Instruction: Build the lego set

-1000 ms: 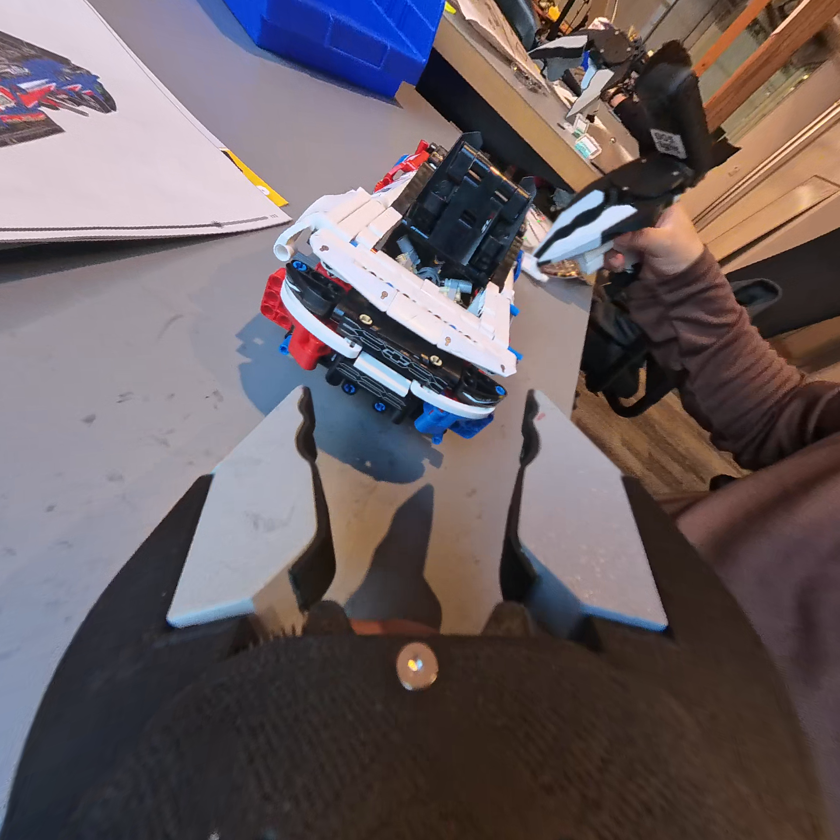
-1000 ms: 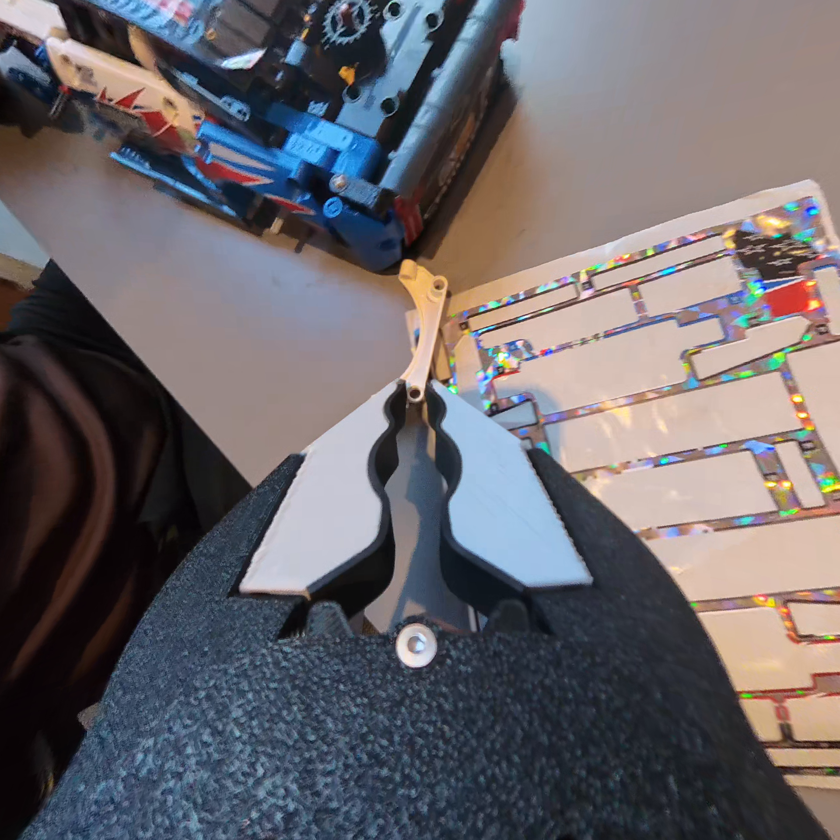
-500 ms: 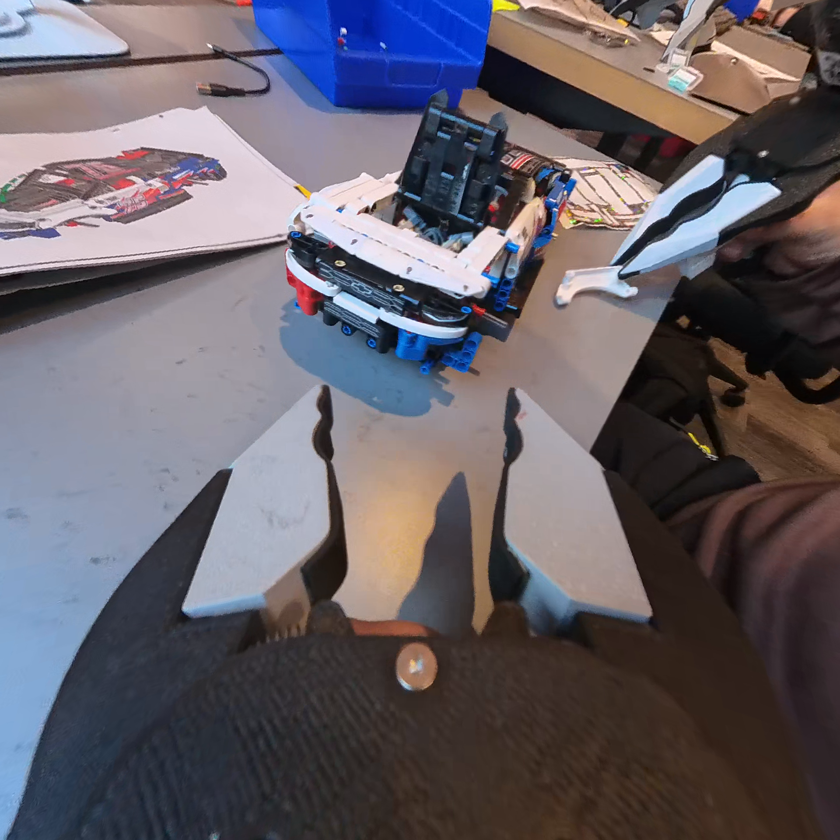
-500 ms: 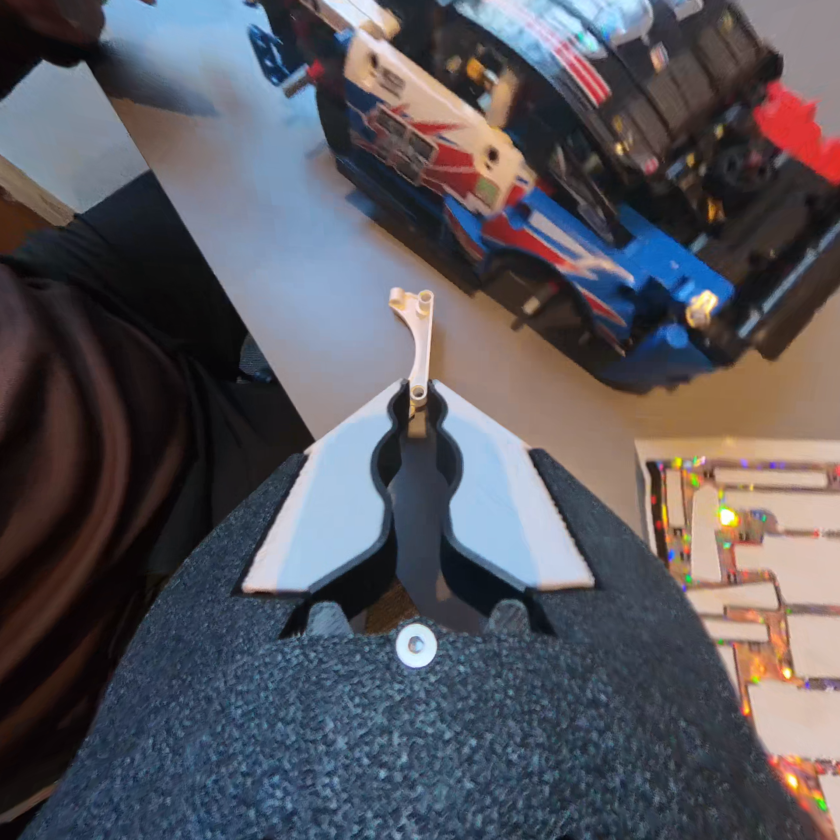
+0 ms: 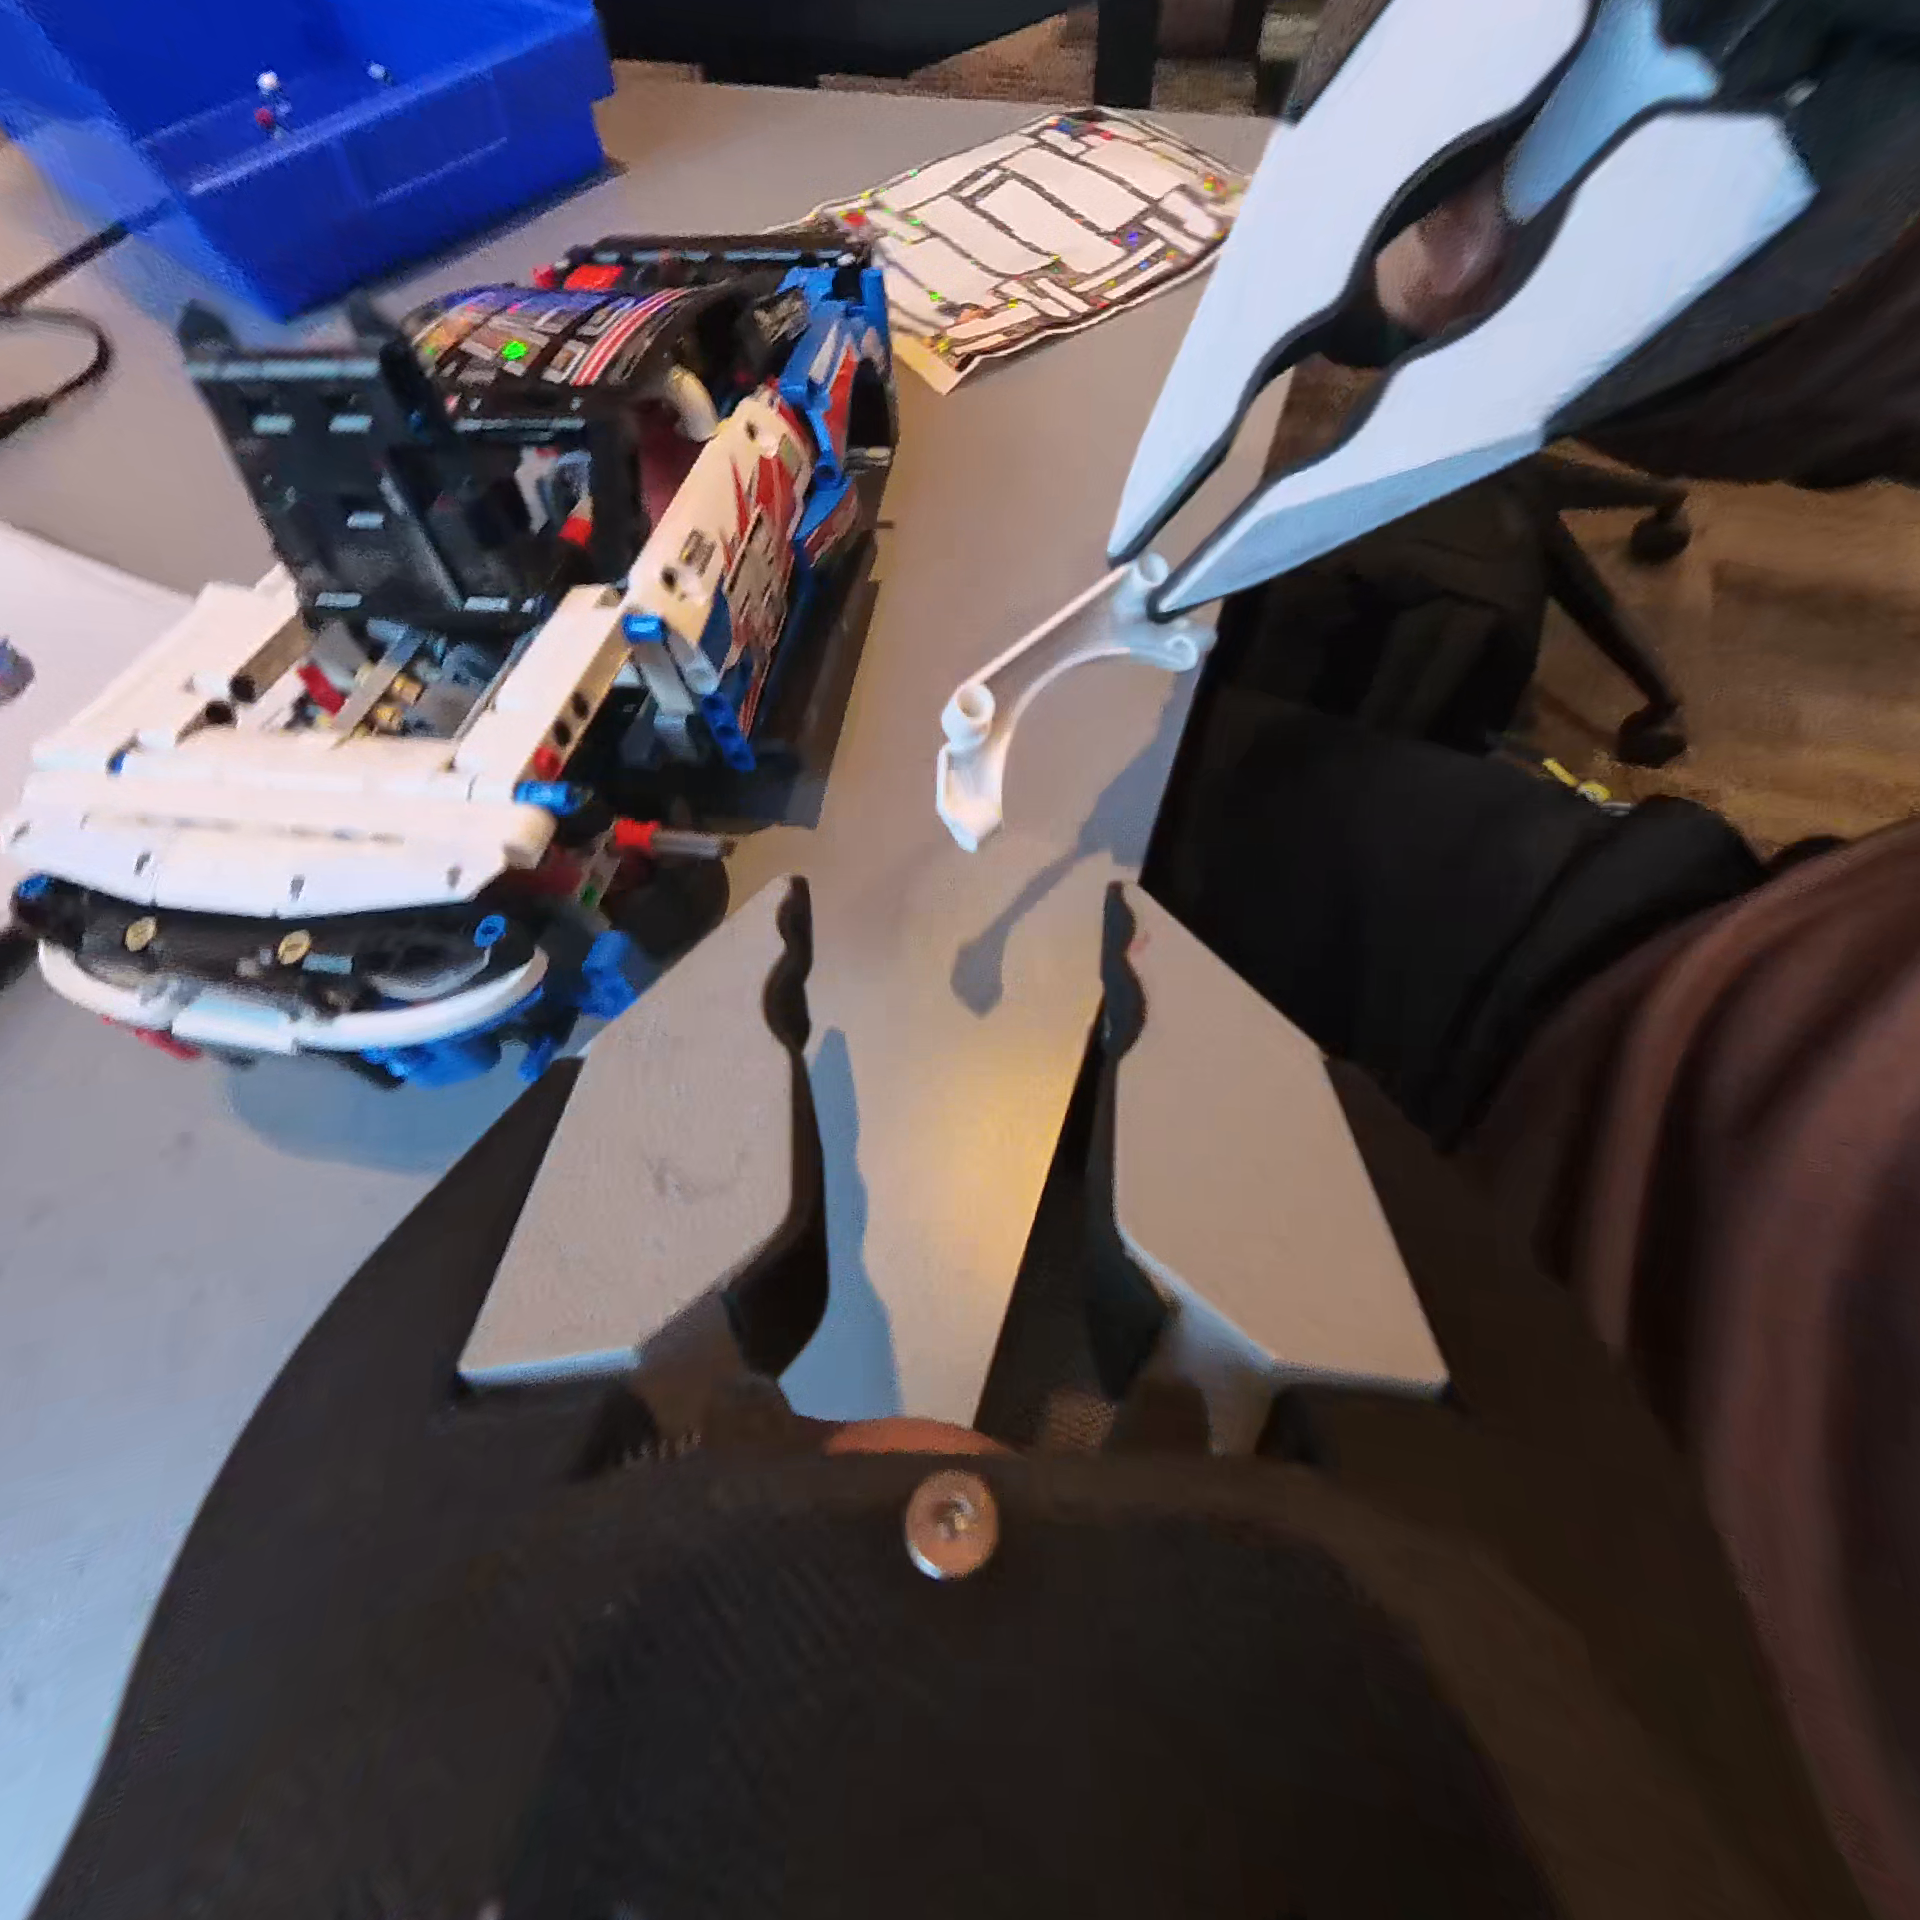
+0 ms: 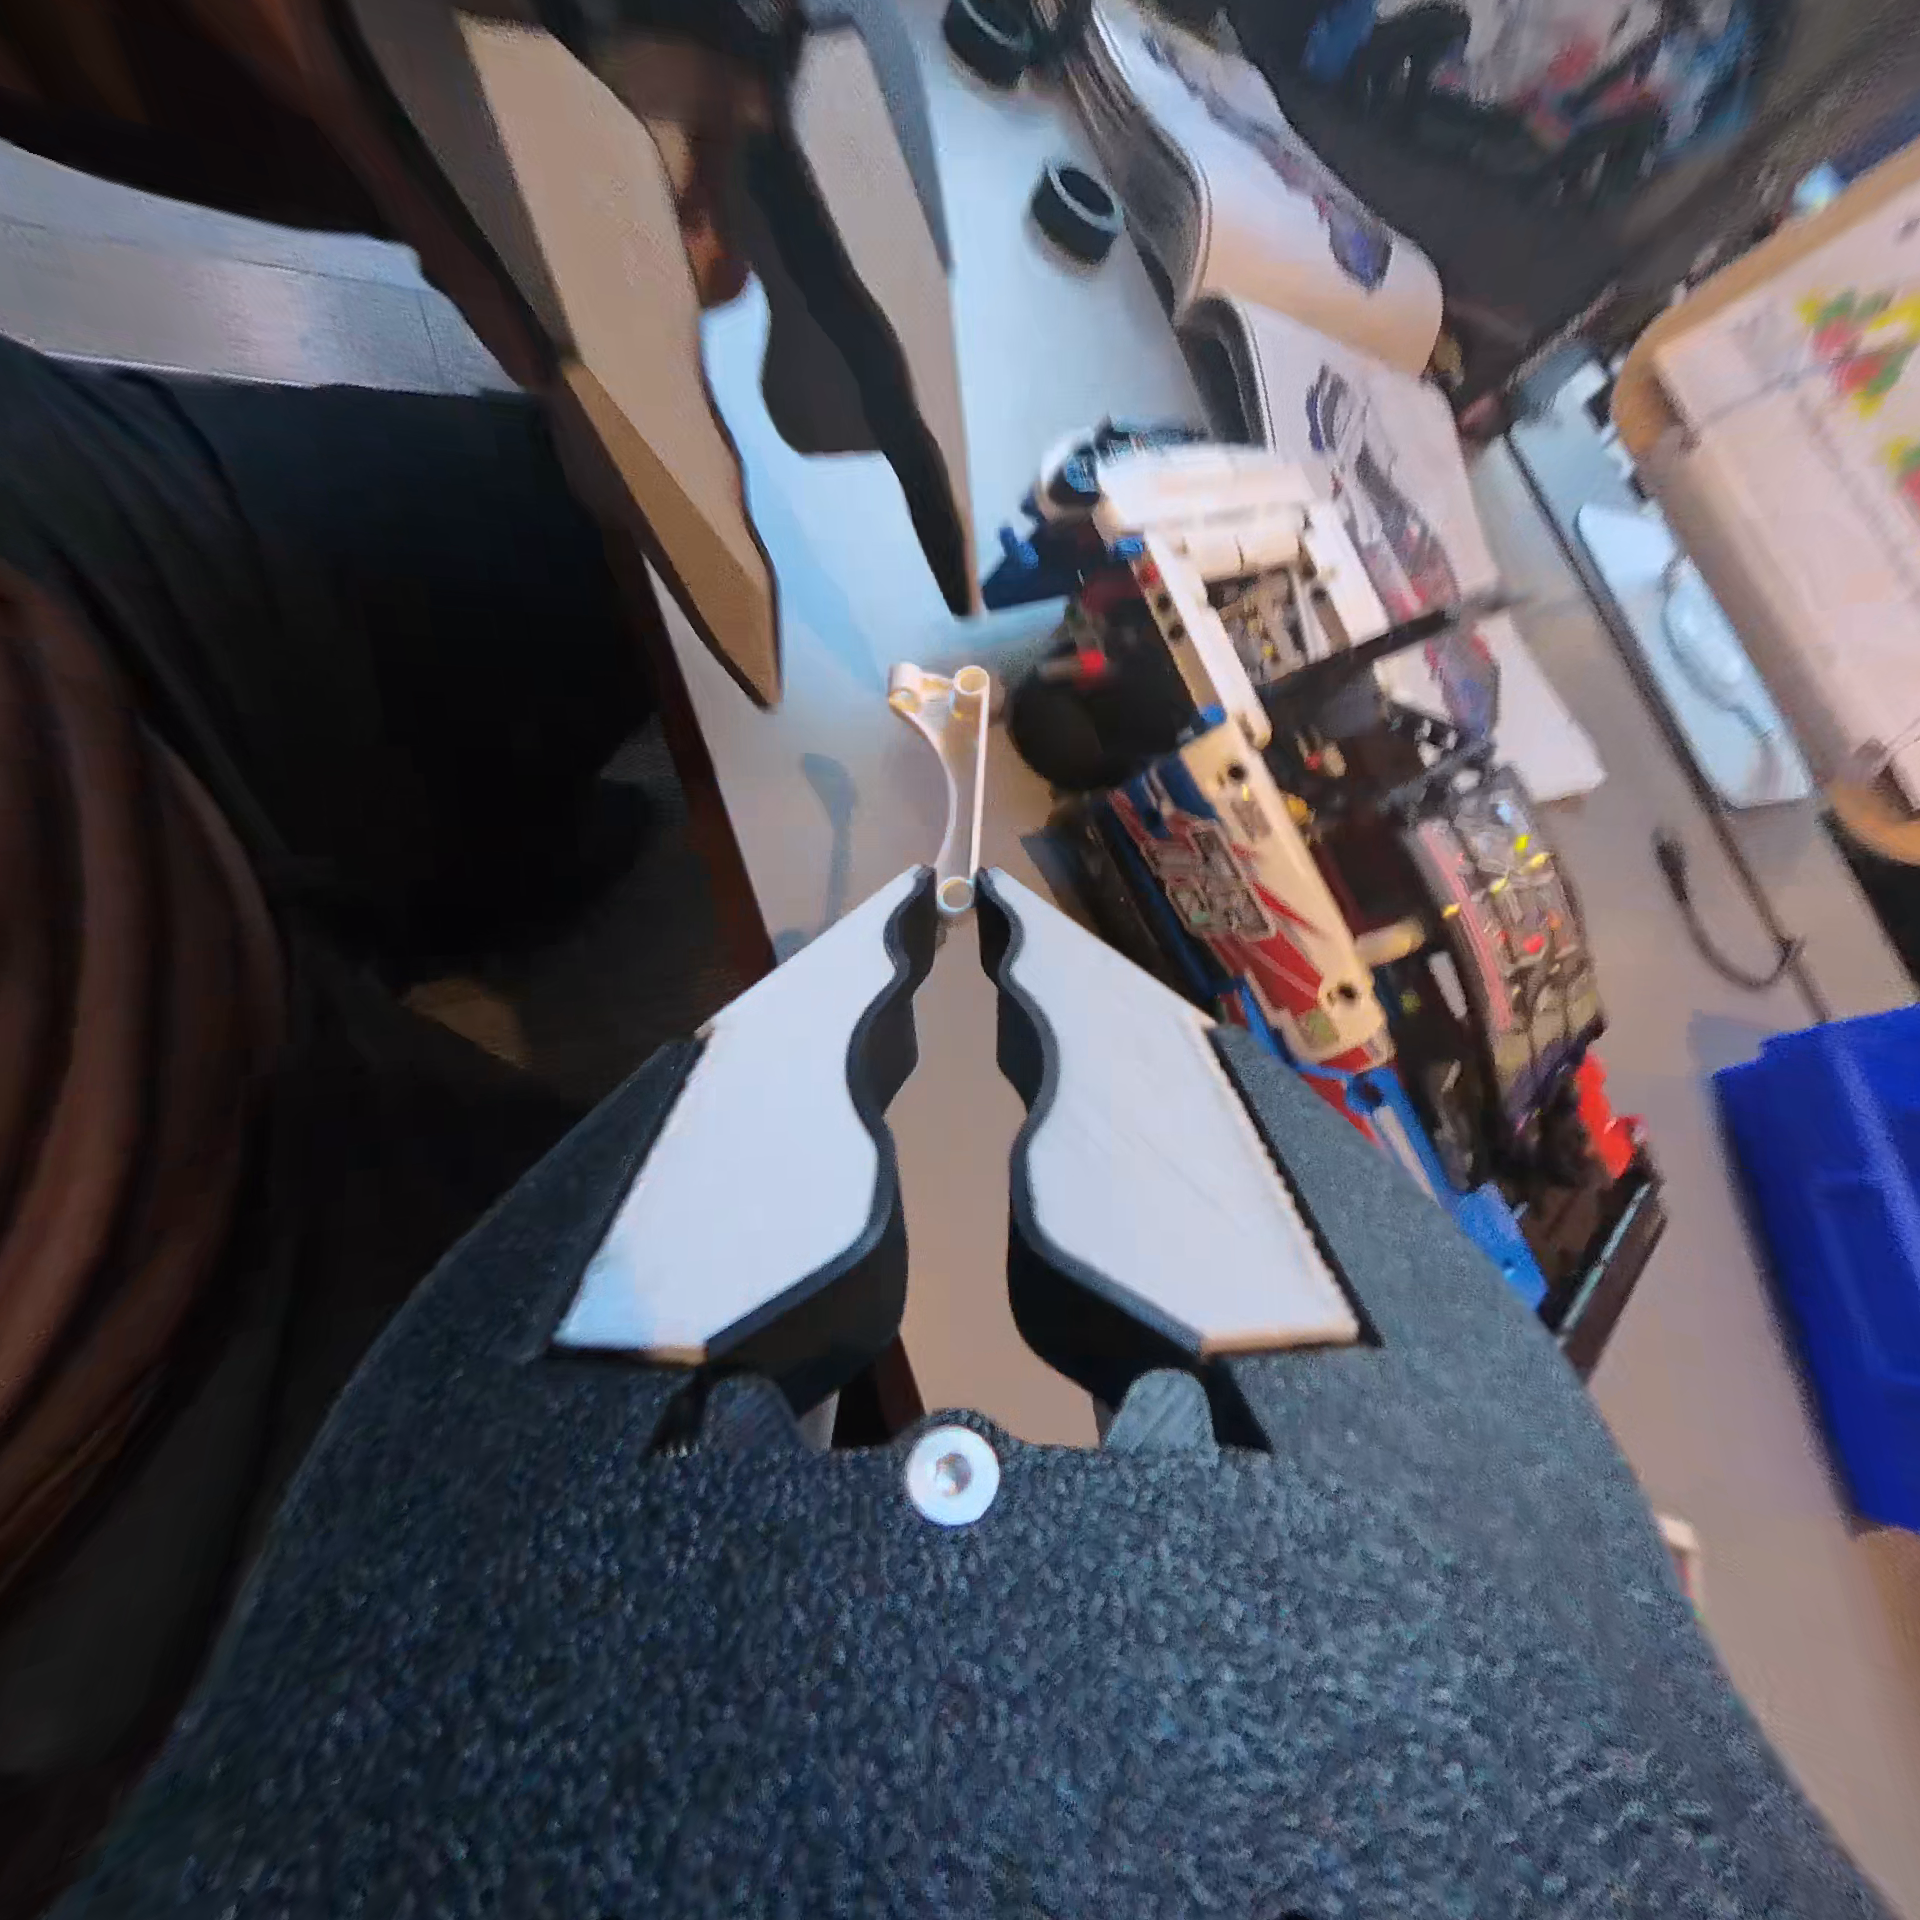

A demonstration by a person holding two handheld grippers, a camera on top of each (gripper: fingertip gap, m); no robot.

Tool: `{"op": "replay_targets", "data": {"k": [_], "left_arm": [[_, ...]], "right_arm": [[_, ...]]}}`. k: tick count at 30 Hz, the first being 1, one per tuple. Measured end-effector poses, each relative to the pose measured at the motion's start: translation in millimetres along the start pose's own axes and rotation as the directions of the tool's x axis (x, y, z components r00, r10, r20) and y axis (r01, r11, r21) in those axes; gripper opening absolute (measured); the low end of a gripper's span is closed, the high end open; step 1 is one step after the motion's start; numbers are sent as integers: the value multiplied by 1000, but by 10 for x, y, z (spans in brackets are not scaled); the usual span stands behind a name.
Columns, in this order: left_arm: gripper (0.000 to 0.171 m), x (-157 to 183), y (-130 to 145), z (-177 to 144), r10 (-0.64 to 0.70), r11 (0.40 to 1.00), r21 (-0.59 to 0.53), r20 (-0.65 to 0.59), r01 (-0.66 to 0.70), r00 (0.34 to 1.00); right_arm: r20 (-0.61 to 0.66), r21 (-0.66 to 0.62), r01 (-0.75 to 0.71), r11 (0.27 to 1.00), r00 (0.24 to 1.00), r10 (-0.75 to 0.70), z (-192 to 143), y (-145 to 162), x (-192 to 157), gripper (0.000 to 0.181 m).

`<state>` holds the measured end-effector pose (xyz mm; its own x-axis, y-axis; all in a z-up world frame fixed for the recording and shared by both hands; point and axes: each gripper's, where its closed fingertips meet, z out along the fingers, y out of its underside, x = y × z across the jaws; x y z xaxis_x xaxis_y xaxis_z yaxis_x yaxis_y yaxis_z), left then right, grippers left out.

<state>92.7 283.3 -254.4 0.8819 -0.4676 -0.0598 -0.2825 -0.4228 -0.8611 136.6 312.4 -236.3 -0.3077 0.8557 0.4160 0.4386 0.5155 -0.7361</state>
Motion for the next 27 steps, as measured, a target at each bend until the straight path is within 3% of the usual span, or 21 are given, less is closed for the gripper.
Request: {"op": "replay_targets", "data": {"k": [2,4,8,11,13,15,16,19,21,23,24,27], "left_arm": [[52,89,-97,12,36,998,43,-31,-35,999],[30,191,-196,-17,51,992,120,-73,-41,996],[7,198,-324,-94,64,963,265,-65,-44,996],[6,91,-430,-149,244,902,331,141,-278,959],[6,-13,-493,-168,422,821,248,342,-514,839],[6,-228,-532,-169,584,719,17,528,-695,617],[6,-331,-523,-150,636,688,-96,558,-719,534],[6,-388,-672,-191,656,640,-166,626,-750,422],[6,-363,-803,-257,617,647,-151,679,-747,397],[6,-325,-880,-304,606,620,-149,714,-771,350],[6,-325,-876,-305,615,605,-165,719,-779,325],[6,-262,-847,-292,644,556,-205,720,-806,261]], "right_arm": [[-25,19,54,998,998,-53,-55,-152,-49,8],[-36,34,90,995,995,-89,-82,-241,-107,8],[-54,73,121,990,992,-117,-51,-294,-154,8],[-128,147,160,976,982,-142,-32,-372,-28,10],[-59,202,69,977,997,-58,-12,-391,37,16],[36,231,-95,968,995,89,2,-350,204,15],[100,224,-196,954,979,178,17,-308,290,12],[330,107,-548,829,807,490,105,-233,414,15],[504,23,-750,661,579,641,125,-374,371,19],[660,-11,-890,457,337,671,65,-637,366,28],[699,-2,-929,371,264,664,38,-729,404,29],[694,55,-971,233,205,690,78,-793,481,23]]}}
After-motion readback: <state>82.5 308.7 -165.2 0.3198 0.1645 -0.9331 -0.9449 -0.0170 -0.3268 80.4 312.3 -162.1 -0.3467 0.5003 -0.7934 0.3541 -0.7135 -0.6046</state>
